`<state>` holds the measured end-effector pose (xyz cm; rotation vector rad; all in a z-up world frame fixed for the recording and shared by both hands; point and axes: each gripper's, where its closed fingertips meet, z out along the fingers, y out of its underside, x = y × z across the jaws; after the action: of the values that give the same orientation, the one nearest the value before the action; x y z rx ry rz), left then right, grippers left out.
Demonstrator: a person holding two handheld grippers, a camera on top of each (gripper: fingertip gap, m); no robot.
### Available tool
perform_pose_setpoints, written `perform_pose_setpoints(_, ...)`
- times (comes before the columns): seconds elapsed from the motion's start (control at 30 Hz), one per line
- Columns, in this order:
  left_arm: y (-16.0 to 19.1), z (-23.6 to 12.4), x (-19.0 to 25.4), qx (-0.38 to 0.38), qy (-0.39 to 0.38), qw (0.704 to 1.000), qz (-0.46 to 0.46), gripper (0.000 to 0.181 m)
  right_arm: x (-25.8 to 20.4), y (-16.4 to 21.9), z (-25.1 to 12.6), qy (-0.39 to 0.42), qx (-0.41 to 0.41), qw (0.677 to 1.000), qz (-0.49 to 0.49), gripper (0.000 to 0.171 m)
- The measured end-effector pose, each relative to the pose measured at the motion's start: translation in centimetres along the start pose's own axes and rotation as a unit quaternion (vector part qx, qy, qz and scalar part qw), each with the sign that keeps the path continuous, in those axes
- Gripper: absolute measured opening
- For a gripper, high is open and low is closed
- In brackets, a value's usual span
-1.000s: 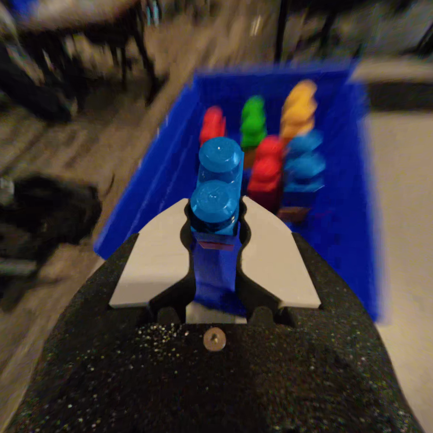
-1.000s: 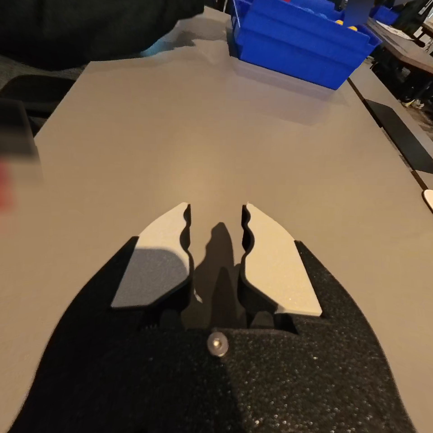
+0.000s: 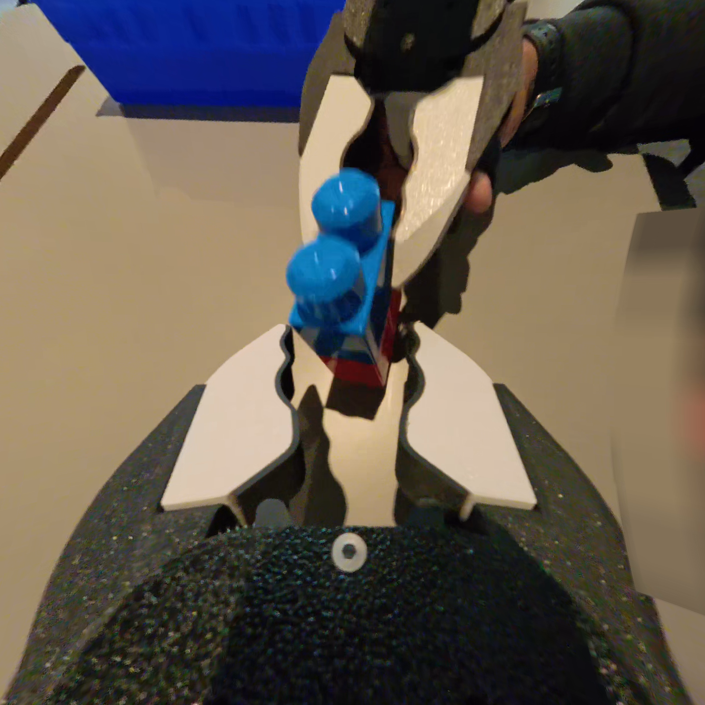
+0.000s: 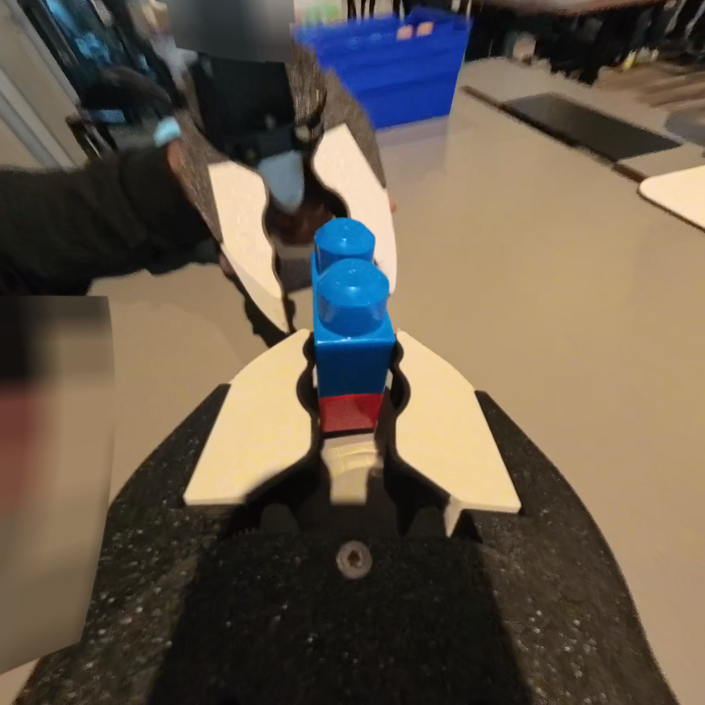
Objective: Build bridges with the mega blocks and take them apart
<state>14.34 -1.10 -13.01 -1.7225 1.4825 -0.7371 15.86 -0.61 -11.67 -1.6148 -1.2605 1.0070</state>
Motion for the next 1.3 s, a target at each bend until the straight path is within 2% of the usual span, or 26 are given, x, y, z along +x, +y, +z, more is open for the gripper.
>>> perform_pose_setpoints(0.03, 0.1, -0.1, 0.1, 0.005, 0.013, 1.000, -0.009, 0.057, 0.0, -1.0, -0.5, -0.011, 0.033, 0.999, 0.018, 0.037)
perform_pose_setpoints(0.13, 0.6, 0.6, 0.2, 0.007, 0.034, 0.999, -0.040, 0.062, -0.5, -3.4, -2.0, -0.050, 0.111, 0.992, 0.045, 0.036)
perform_pose_setpoints(0.3, -0.1, 1.8, 2.0, 0.033, 0.097, 0.993, -0.058, 0.054, -0.6, -3.0, -1.8, -0.028, 0.094, 0.995, 0.004, 0.037)
perform_pose_setpoints(0.5, -0.8, 1.0, 1.8, 0.077, 0.125, 0.985, -0.096, 0.037, -1.1, -3.4, -1.7, -0.028, 0.108, 0.994, -0.010, 0.036)
perform_pose_setpoints(0.63, -0.6, 0.9, 2.1, 0.053, 0.106, 0.991, -0.057, 0.035, -1.5, -3.4, -1.8, -0.046, 0.110, 0.993, -0.007, 0.037)
perform_pose_setpoints(0.87, 0.1, 0.3, 0.9, -0.005, 0.015, 0.999, 0.028, 0.035, -1.7, -3.0, -1.6, -0.053, 0.099, 0.994, -0.019, 0.038)
perform_pose_setpoints(0.93, 0.2, 0.4, 0.8, -0.008, 0.020, 1.000, 0.006, 0.036, -1.5, -2.9, -1.6, -0.030, 0.092, 0.994, -0.044, 0.037)
perform_pose_setpoints(1.03, 0.2, 0.7, 1.2, 0.002, 0.068, 0.995, -0.074, 0.036, -1.0, -3.4, -1.8, 0.010, 0.094, 0.993, -0.070, 0.036)
perform_pose_setpoints(1.1, 1.4, 1.0, 1.1, -0.028, 0.081, 0.990, -0.109, 0.035, -0.7, -3.9, -2.2, 0.052, 0.102, 0.987, -0.112, 0.037)
perform_pose_setpoints(1.17, 3.3, 1.2, 0.2, -0.066, 0.049, 0.991, -0.101, 0.035, -0.1, -4.8, -3.2, 0.067, 0.118, 0.985, -0.103, 0.037)
perform_pose_setpoints(1.23, 3.1, 0.9, 0.3, -0.055, 0.048, 0.995, -0.072, 0.035, 0.8, -5.3, -4.4, 0.059, 0.139, 0.987, -0.057, 0.036)
perform_pose_setpoints(1.3, 2.1, 0.5, 0.0, -0.029, 0.040, 0.996, -0.070, 0.035, 1.3, -4.9, -4.9, 0.055, 0.133, 0.988, -0.052, 0.036)
